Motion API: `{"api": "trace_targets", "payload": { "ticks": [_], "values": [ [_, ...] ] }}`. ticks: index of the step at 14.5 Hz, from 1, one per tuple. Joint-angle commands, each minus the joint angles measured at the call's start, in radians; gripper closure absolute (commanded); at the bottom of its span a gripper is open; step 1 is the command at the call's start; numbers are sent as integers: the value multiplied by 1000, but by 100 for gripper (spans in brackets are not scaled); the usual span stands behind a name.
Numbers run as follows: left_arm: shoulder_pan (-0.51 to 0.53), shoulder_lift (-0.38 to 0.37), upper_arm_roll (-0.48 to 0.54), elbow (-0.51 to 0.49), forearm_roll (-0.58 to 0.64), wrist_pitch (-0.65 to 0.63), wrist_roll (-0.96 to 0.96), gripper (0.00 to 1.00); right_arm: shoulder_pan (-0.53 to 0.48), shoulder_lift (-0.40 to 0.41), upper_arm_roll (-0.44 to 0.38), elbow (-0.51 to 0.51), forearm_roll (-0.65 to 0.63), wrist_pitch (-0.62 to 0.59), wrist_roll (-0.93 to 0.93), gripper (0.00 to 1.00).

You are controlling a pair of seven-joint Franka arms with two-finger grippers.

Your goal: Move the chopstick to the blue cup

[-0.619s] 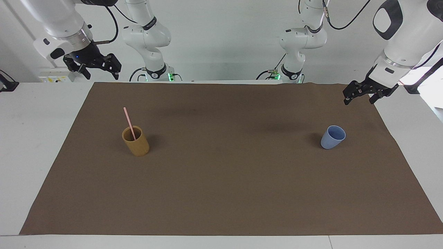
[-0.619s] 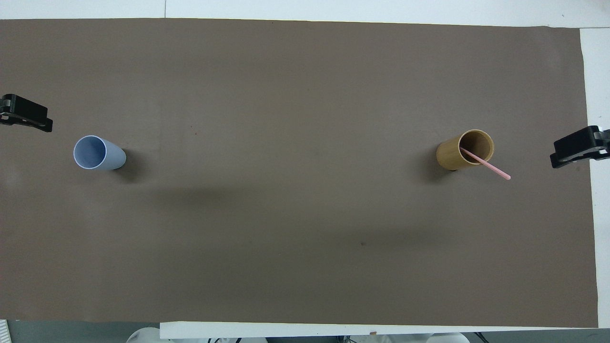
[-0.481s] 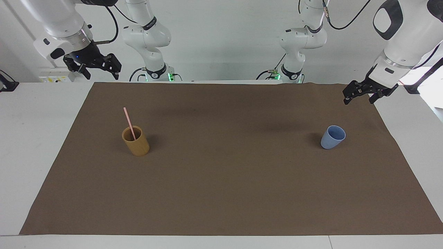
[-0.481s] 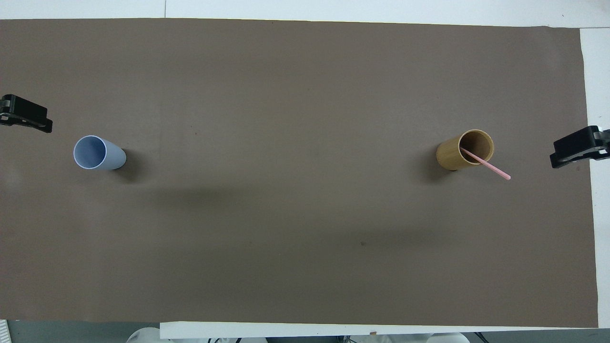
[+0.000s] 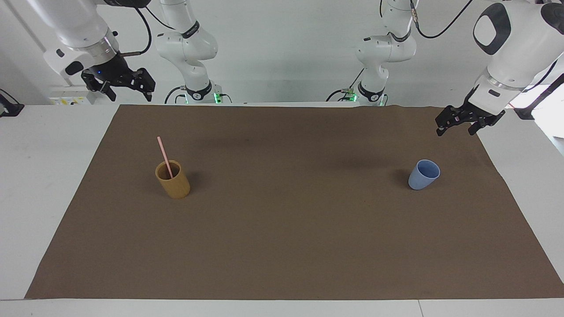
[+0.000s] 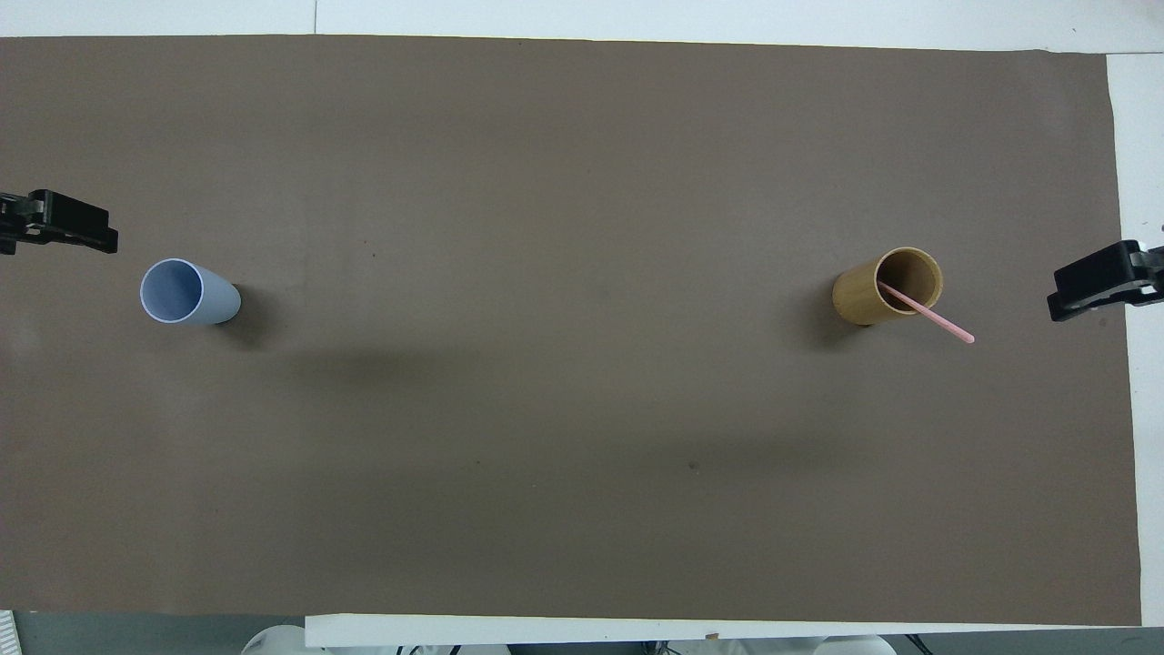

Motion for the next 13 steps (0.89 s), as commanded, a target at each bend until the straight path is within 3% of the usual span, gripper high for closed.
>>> {"api": "trace_targets", "payload": {
  "ticks": [1,6,13],
  "values": [
    [12,-77,6,-214,-13,153,-24,0,-4,-17,0,-25,19,16,-8,0],
    [118,19,3,-321,-13,349,7,0,-3,-19,0,-25,19,16,-9,0],
    [129,78,3,-364,-17,445,7,0,-3,-19,0,-28,19,17,-9,0]
  ]
}}
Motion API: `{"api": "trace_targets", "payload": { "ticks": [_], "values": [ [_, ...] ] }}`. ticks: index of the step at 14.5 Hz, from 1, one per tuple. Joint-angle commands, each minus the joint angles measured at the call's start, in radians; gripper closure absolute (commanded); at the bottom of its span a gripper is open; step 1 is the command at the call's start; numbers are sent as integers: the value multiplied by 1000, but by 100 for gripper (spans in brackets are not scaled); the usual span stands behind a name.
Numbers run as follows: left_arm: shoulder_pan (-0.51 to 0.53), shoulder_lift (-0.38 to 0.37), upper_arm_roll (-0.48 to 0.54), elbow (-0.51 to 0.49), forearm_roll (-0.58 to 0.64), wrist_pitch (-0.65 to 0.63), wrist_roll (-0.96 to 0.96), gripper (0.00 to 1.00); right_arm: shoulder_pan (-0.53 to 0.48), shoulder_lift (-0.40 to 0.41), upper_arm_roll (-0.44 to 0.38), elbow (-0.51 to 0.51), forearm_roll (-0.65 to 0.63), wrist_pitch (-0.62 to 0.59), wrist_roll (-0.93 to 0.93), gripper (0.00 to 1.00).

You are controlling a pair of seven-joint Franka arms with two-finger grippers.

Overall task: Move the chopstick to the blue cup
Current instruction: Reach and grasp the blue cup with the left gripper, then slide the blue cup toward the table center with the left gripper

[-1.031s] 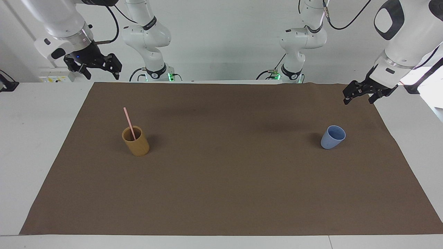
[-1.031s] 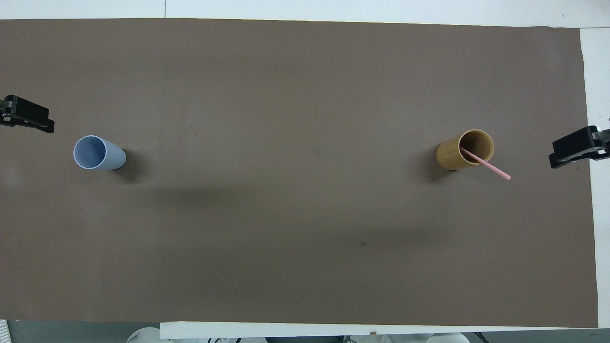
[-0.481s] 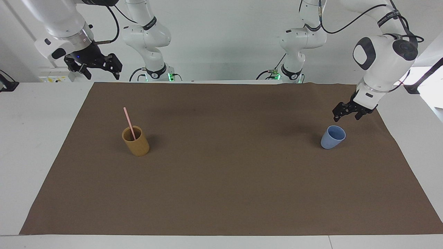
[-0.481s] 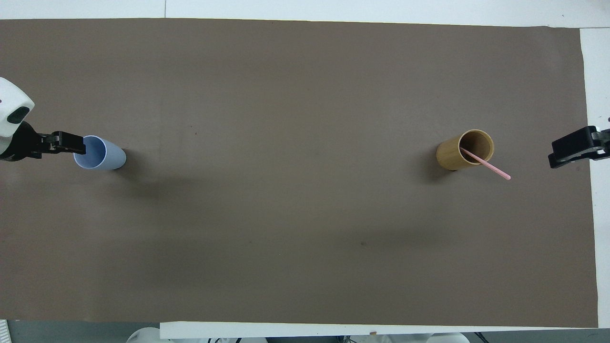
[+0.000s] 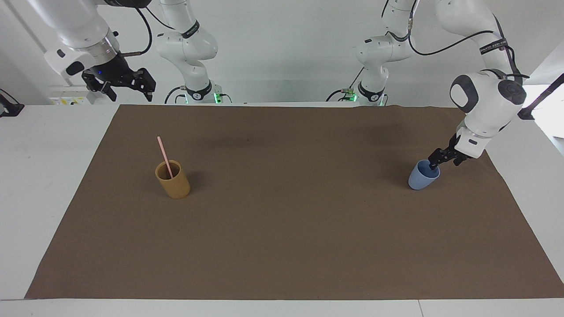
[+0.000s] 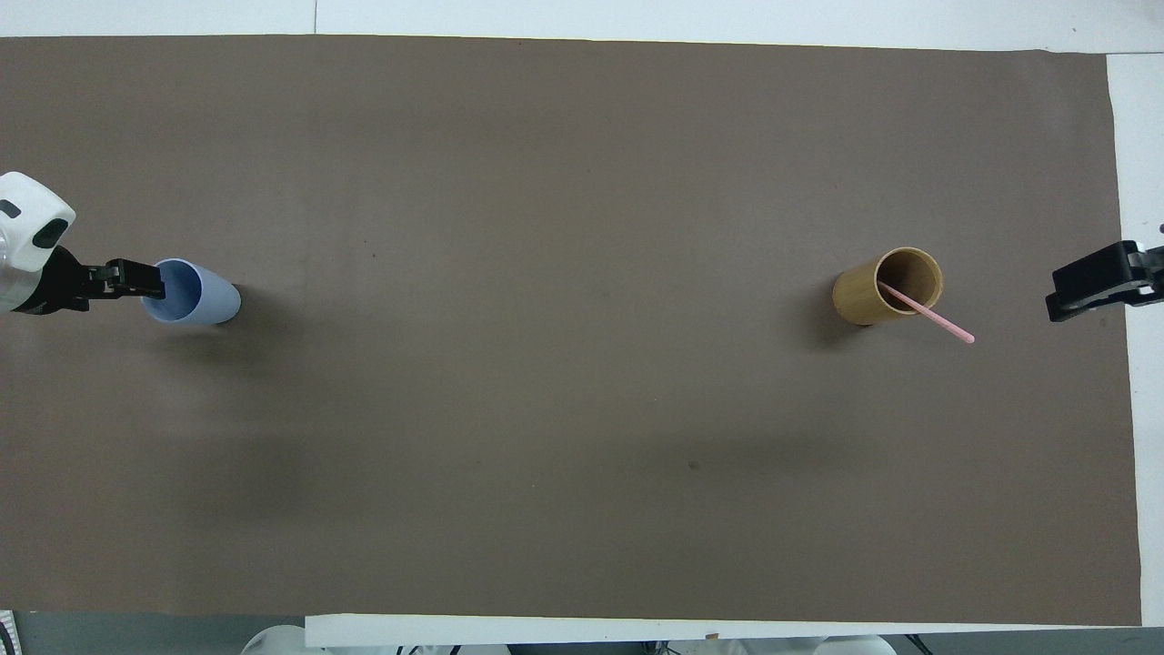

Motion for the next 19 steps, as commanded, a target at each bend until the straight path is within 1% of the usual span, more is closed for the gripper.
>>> {"api": "trace_targets", "payload": {
  "ticks": [1,3,4,6,7,8,9,10,11,12,14,16,18,19],
  "values": [
    [-5,19,-5,-30,-16,67,9,8,-4,-19,0,-26,18,17,-9,0],
    [-31,29,-5,-30,-16,79,5,94,-4,-19,0,-26,18,17,-9,0],
    [-42,31,-4,-26,-17,75,0,100,-4,-19,0,-26,18,17,-9,0],
    [-42,34,-5,-10,-17,62,9,100,-4,-19,0,-26,18,17,-9,0],
    [-45,48,-8,29,-17,24,14,100,-3,-19,0,-26,18,17,-9,0],
    [-69,68,-15,84,-23,-25,14,100,-3,-19,0,-26,18,17,-9,0],
    [-130,81,-13,152,-46,-60,10,100,-3,-19,0,-26,18,17,-9,0],
    [-193,100,-10,207,-94,-85,-3,100,-3,-19,0,-26,18,17,-9,0],
    [-233,111,-10,221,-127,-74,-13,100,-3,-19,0,-26,18,16,-9,0],
    [-291,112,-10,220,-141,-50,-79,100,-3,-19,0,-28,18,16,-9,0],
    [-406,112,-12,221,-146,-27,-223,100,-3,-19,0,-28,18,14,-9,0],
    [-543,115,-10,229,-160,-10,-404,100,-3,-19,0,-28,18,14,-9,0],
    [-621,132,-9,235,-154,18,-489,100,-3,-19,0,-28,18,16,-9,0],
    [-649,158,-7,256,-154,13,-500,100,-3,-19,0,-28,18,14,-9,0]
  ]
}}
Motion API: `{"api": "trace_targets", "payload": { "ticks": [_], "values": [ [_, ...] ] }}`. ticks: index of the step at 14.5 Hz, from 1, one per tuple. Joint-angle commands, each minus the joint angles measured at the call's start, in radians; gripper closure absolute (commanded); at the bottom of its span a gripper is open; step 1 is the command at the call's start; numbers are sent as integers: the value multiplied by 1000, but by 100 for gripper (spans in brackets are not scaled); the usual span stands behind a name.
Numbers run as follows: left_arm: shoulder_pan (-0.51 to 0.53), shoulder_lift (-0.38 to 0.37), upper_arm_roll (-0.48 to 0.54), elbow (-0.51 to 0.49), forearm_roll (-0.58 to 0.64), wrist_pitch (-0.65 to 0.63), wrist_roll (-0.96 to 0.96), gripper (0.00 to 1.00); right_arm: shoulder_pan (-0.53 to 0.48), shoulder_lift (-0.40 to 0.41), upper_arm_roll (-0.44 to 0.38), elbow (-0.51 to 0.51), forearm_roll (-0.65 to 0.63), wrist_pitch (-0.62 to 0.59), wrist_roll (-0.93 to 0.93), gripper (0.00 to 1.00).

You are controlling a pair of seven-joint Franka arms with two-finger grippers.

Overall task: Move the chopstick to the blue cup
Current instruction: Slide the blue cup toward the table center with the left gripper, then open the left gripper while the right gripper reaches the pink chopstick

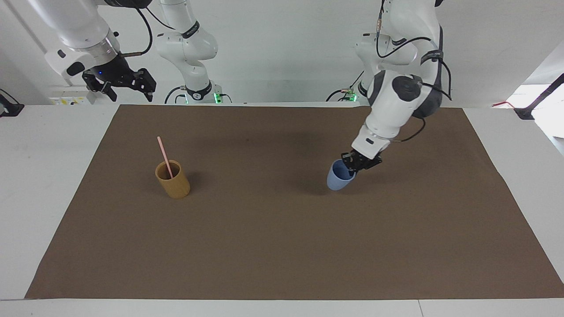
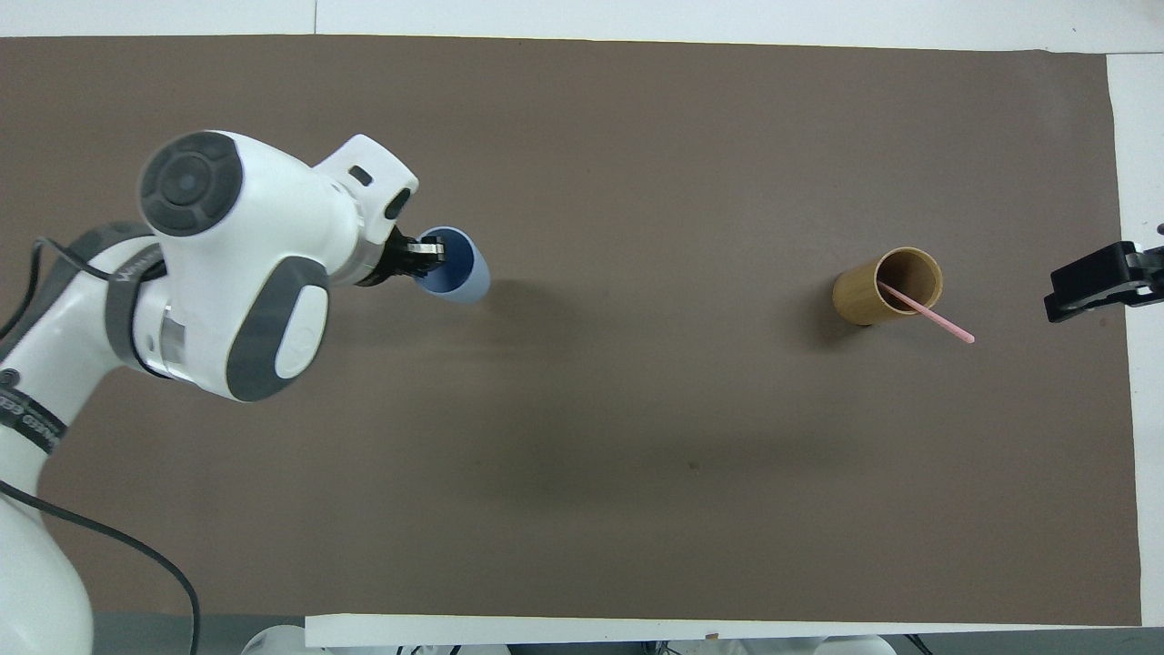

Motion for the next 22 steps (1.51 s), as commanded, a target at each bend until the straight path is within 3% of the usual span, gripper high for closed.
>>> {"api": "trace_targets", "payload": {
  "ticks": [1,8,10,11,12,13,17,20,22],
  "values": [
    [-62,66,24,54,-3,11,-60,100,-3,-19,-1,-26,18,14,-9,0],
    [-93,85,24,19,-2,12,-105,100,0,-29,2,-44,20,17,-8,0],
    [-93,83,23,13,-2,12,-145,92,-1,-33,2,-58,20,19,-11,1],
    [-93,82,23,8,-2,3,-145,82,-4,-36,2,-63,20,19,-20,1],
    [-95,79,23,9,-2,-20,-147,55,-10,-36,2,-69,21,22,-37,1],
    [-99,76,24,13,-2,-34,-156,3,-11,-39,2,-90,30,58,-58,1],
    [-96,25,30,58,-2,-121,-229,0,-4,-11,1,-203,109,218,-96,1],
    [-41,2,72,240,52,-381,-216,0,-7,42,1,-259,90,253,-195,4],
    [61,-3,80,348,67,-512,-133,0,-9,56,1,-296,20,287,-271,9]
  ]
}}
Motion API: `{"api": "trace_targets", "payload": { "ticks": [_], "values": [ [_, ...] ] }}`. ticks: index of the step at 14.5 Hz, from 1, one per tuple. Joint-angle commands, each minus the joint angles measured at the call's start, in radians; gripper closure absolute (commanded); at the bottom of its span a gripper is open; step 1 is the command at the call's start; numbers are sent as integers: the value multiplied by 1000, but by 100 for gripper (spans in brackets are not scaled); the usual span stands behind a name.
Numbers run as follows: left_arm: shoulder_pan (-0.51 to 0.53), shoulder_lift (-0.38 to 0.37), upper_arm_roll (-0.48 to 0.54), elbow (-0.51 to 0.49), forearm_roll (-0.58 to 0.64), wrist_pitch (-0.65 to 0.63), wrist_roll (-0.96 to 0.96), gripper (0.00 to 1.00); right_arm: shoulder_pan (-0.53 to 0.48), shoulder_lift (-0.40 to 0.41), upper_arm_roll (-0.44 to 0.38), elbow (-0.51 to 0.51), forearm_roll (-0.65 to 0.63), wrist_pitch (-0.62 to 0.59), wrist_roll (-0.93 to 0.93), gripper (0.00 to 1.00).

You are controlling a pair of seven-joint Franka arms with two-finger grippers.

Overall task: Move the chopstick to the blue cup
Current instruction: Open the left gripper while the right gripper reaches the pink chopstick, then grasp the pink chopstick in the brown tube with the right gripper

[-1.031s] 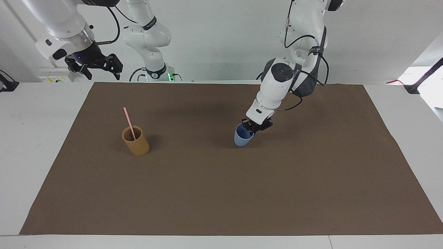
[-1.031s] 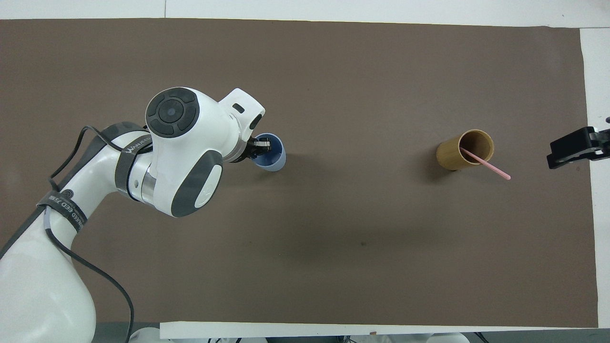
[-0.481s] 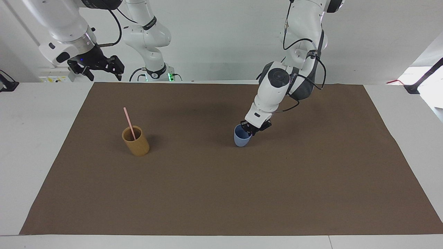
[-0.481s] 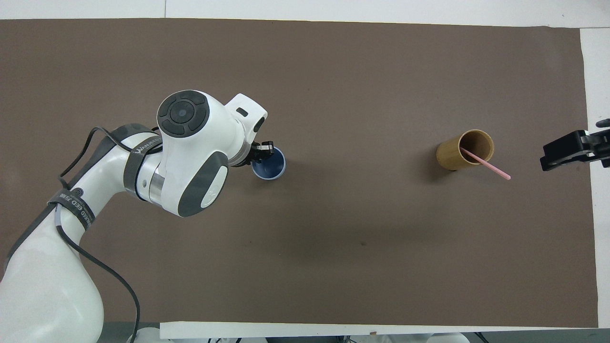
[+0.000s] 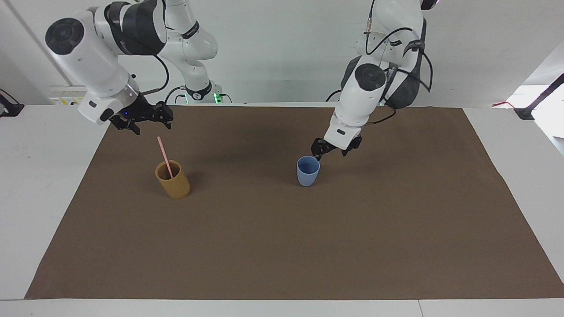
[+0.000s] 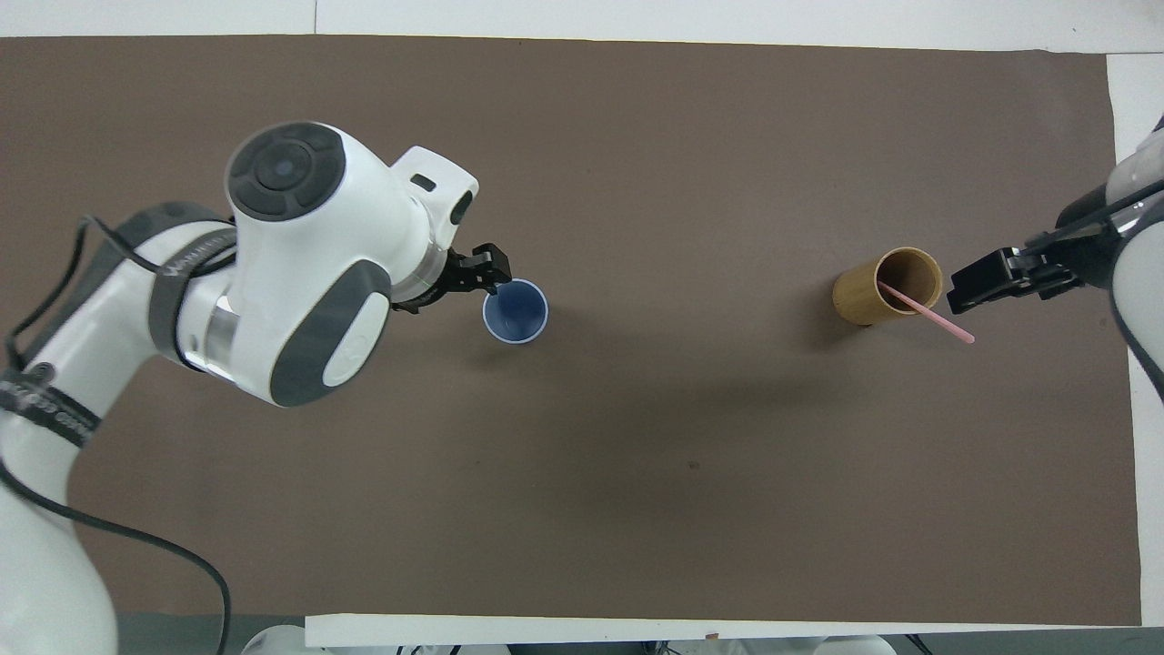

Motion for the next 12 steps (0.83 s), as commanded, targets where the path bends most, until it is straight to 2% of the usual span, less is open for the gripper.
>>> {"api": "trace_targets", "payload": {
  "ticks": [1,5,7,11,12],
  "values": [
    [147,-17,9,134,20,-169,134,0,-8,7,1,-64,-63,64,-103,11],
    [367,-54,13,183,122,-232,546,0,-5,50,1,-95,-61,103,-77,23],
    [477,-52,9,212,125,-266,645,0,-4,53,1,-106,-60,104,-60,30],
    [519,-57,9,217,122,-271,684,0,-2,56,3,-109,-58,104,-43,46],
    [516,-63,8,210,120,-275,677,0,-2,56,3,-121,-55,106,-42,47]
  ]
}}
